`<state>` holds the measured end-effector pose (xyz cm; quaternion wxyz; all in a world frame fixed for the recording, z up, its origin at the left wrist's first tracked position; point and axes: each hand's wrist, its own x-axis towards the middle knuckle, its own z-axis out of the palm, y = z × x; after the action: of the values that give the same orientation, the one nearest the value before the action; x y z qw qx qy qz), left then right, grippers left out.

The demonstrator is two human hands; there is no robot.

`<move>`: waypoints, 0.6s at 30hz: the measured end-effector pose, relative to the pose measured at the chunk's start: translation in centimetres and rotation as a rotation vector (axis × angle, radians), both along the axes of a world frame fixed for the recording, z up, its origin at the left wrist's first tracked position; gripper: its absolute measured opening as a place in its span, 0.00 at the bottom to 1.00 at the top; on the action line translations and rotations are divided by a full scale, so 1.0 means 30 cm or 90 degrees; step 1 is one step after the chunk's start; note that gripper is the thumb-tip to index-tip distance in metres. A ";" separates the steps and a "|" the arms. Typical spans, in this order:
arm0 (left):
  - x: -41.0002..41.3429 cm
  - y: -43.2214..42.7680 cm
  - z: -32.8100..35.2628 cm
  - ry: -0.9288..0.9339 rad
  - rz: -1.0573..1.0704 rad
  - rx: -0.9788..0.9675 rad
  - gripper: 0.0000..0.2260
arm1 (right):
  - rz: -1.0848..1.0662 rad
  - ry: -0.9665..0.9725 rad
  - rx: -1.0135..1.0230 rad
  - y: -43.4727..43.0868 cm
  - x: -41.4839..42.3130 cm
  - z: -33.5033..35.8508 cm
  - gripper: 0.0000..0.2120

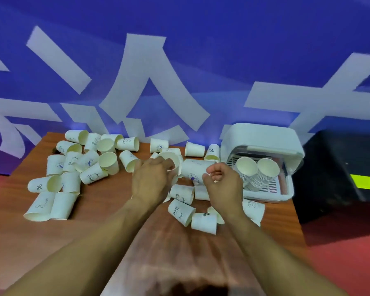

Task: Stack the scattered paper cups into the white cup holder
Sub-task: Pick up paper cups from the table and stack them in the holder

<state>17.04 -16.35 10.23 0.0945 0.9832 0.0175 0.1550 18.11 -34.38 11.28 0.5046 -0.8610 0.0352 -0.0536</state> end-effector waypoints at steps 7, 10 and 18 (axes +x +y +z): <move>0.076 -0.367 0.055 -0.050 -0.087 -0.061 0.05 | -0.048 -0.063 -0.043 -0.322 0.014 0.046 0.07; 0.113 -0.479 0.069 -0.060 -0.118 -0.069 0.05 | -0.069 -0.083 -0.064 -0.436 0.018 0.054 0.07; 0.212 -0.643 0.073 -0.045 -0.156 -0.082 0.07 | -0.143 -0.105 -0.052 -0.629 0.086 0.056 0.06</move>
<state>23.41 -35.63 12.41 0.1764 0.9638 -0.0962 0.1750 20.70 -53.26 12.96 0.4613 -0.8640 0.0878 -0.1817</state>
